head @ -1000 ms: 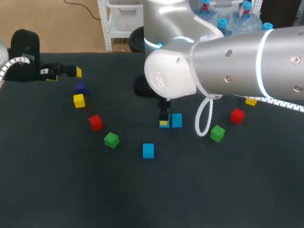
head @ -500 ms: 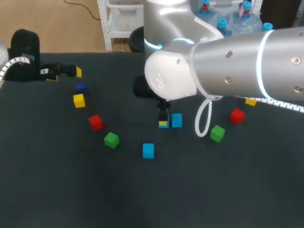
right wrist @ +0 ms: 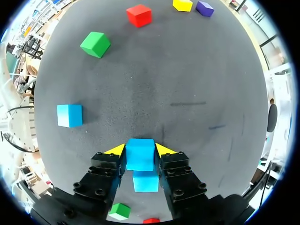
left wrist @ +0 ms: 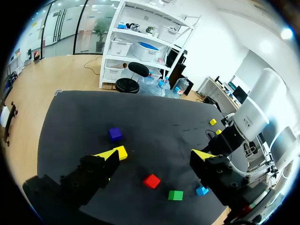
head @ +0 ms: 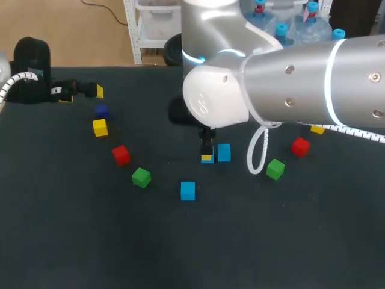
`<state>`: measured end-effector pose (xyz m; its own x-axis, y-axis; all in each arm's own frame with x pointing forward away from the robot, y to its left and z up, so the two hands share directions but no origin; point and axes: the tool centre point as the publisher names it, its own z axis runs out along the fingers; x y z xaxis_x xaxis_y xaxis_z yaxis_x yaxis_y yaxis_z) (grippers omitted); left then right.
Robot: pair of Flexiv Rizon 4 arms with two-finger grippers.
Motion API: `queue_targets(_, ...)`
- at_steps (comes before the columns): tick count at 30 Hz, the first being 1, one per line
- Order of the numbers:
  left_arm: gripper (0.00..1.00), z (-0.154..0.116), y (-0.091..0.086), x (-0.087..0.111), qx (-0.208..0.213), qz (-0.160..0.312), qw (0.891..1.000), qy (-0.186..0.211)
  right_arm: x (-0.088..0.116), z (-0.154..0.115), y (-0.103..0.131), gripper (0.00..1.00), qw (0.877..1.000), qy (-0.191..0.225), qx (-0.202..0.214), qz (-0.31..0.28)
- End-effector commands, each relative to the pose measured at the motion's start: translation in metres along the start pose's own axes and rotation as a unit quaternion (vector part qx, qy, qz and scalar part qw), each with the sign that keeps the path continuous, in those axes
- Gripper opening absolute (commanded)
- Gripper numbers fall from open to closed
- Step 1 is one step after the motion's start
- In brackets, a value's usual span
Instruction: Place the blue cubes, place green cubes on the blue cubes, place the yellow cubes on the green cubes, then place the red cubes on the yellow cubes, and place purple cube on the red cubes.
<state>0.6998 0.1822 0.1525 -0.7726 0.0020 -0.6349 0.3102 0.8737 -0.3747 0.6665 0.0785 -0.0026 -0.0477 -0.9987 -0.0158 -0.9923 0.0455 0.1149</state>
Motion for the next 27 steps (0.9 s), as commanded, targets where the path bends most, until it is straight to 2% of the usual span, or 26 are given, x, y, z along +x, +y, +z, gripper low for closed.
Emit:
queue_targets(1, 1.00, -0.0001, 0.0023, 0.0011, 0.006, 0.001, 1.000, -0.003, 0.0010, -0.0002, 0.0019, 0.00, 1.000, -0.001, 0.003, -0.001)
queue_targets(27, 1.00, -0.0001, 0.0023, 0.0011, 0.006, 0.001, 1.000, -0.003, 0.0026, 0.0015, -0.0011, 0.00, 1.000, 0.000, 0.004, -0.002)
